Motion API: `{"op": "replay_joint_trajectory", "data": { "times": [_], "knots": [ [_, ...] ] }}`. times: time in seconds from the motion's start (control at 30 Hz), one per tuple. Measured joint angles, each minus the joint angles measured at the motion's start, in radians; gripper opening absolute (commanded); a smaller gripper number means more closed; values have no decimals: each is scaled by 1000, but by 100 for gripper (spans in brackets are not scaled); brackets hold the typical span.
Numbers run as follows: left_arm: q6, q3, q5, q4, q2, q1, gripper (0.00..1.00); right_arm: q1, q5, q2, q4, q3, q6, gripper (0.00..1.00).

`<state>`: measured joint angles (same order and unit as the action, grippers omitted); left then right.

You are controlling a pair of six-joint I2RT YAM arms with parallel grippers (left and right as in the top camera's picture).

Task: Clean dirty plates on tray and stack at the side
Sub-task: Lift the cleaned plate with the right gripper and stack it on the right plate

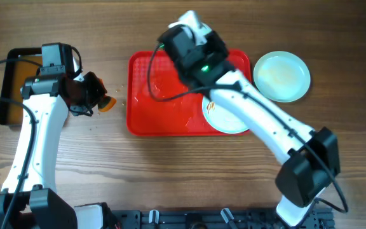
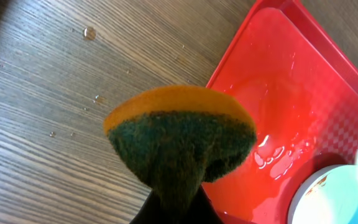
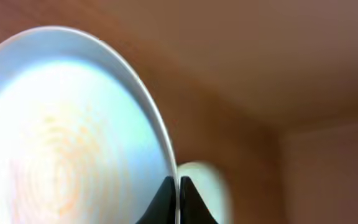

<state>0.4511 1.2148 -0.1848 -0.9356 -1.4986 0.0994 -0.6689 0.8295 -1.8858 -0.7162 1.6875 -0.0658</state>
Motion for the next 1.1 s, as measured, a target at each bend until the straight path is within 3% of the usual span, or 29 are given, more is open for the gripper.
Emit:
{"op": "replay_joint_trajectory", "data": {
  "times": [0.07, 0.2, 0.3, 0.43, 0.47, 0.53, 0.57, 0.6, 0.73, 0.83, 0.97, 1.1],
  "knots": [
    [0, 0, 0, 0, 0, 0, 4, 121, -260, 0, -40, 0, 164, 4],
    [0, 0, 0, 0, 0, 0, 4, 445, -702, 0, -95, 0, 314, 4],
    [0, 0, 0, 0, 0, 0, 4, 780, -795, 0, -154, -2, 372, 4],
    [0, 0, 0, 7, 0, 0, 4, 1005, -824, 0, -106, -107, 396, 4],
    [0, 0, 0, 11, 0, 0, 4, 1014, -827, 0, -78, -138, 403, 6],
    [0, 0, 0, 15, 0, 0, 4, 1017, -836, 0, -30, -222, 432, 42],
    [0, 0, 0, 15, 0, 0, 4, 1013, -844, 0, -19, -251, 465, 65],
    [0, 0, 0, 15, 0, 0, 4, 1012, -852, 0, -16, -262, 472, 70],
    [0, 0, 0, 16, 0, 0, 4, 1008, -938, 0, -45, -272, 479, 73],
    [0, 0, 0, 20, 0, 0, 4, 931, -1168, 0, -166, -272, 362, 74],
    [0, 0, 0, 23, 0, -5, 4, 783, -1181, 0, -288, -281, 320, 73],
    [0, 0, 0, 28, 0, -21, 4, 684, -1097, 0, -359, -285, 381, 72]
  ]
}}
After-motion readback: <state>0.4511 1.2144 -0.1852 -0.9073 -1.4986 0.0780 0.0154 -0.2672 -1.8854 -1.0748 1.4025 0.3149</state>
